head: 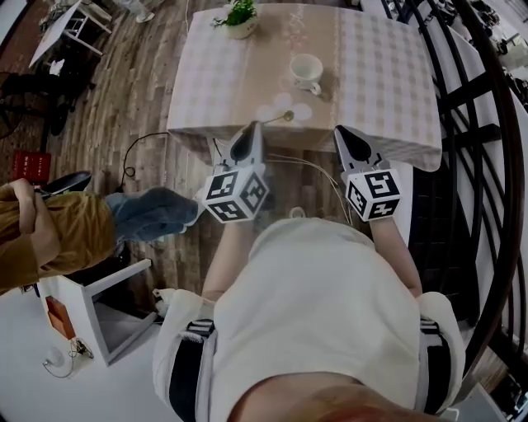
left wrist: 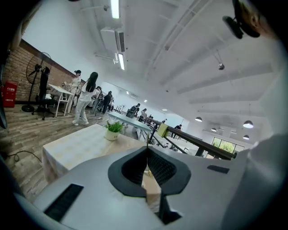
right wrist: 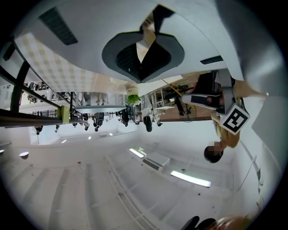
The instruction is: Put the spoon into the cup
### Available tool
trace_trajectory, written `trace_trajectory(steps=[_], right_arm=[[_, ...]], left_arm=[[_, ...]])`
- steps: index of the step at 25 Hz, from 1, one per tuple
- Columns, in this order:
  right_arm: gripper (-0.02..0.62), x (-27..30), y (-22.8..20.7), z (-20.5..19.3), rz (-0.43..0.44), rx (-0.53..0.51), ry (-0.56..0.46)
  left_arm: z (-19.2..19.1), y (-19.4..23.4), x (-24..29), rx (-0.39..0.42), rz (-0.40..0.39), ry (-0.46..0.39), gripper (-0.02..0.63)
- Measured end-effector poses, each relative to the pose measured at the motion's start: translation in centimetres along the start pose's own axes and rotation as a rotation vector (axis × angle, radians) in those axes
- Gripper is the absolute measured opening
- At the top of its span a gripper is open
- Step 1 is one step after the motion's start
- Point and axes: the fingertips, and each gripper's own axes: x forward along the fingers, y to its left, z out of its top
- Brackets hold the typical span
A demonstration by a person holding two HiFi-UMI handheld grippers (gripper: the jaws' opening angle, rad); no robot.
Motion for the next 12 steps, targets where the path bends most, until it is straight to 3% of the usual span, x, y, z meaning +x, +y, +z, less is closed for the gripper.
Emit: trace_trajectory(steps=[12], right_arm=[[0.0,2.3,-3.2,-1.7,-0.026,0.042,0.035]], left_arm=[[-0.6,0.3,5.9,0.004,-0.028,0.036,0.005]])
